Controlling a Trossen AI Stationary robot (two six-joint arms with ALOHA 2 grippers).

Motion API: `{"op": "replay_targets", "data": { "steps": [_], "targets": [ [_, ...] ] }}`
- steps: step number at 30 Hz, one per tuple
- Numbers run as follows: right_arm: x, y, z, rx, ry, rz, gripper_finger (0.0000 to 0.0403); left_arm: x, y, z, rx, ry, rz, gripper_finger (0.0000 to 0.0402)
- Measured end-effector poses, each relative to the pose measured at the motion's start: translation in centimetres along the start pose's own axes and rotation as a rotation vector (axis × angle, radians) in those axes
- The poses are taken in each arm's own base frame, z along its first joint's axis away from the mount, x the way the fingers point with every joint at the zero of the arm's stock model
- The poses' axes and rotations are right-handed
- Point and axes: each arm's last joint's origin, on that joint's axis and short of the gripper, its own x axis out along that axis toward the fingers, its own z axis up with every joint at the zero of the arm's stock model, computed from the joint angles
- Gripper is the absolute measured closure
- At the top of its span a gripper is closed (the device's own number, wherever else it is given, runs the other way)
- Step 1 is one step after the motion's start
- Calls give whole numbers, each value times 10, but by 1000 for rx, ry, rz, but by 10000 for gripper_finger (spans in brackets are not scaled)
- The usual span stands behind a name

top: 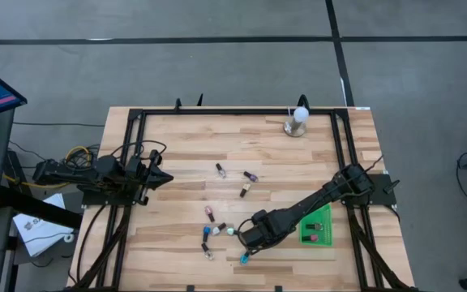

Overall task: Pick & Place Nail Polish
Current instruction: Put the right white nail polish into the green bin

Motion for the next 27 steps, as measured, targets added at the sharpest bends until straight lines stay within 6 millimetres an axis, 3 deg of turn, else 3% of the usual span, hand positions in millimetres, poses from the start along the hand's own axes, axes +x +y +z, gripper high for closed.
{"op": "replay_targets", "data": {
  "steps": [8,12,16,21,27],
  "targets": [
    [-6,1,0,-28,-31,1,359,0,0,0,0,0,0,389],
    [-27,4,-1,-48,-68,42,359,0,0,0,0,0,0,389],
    [-56,-7,-5,-32,-109,54,359,0,0,-1,2,9,1,389],
    [-100,-39,-18,26,-130,-19,359,2,0,-2,2,26,4,389],
    [-126,-77,-34,144,-152,-217,359,3,0,-3,2,32,5,389]
  ]
}}
